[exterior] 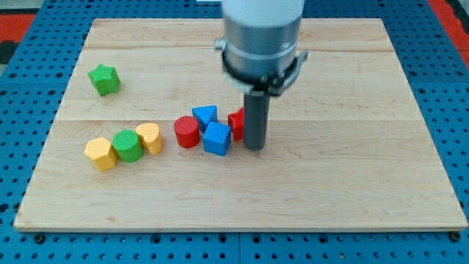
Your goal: Slide the red circle to the left side
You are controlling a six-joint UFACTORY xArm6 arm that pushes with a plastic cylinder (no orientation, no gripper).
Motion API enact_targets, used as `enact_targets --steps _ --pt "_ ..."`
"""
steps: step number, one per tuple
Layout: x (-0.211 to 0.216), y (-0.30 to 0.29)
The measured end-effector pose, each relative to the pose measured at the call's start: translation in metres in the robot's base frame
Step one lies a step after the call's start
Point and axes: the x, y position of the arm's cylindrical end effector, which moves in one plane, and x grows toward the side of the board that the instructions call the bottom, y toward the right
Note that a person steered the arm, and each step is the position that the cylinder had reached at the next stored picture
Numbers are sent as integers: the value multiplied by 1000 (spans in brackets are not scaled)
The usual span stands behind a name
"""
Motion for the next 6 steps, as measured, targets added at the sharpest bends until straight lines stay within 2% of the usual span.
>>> enact_targets --steps 1,2,3,4,6 --pt "-33 6" --pt "-34 -37" --pt "-18 -89" --pt "15 -86" --pt "30 -149"
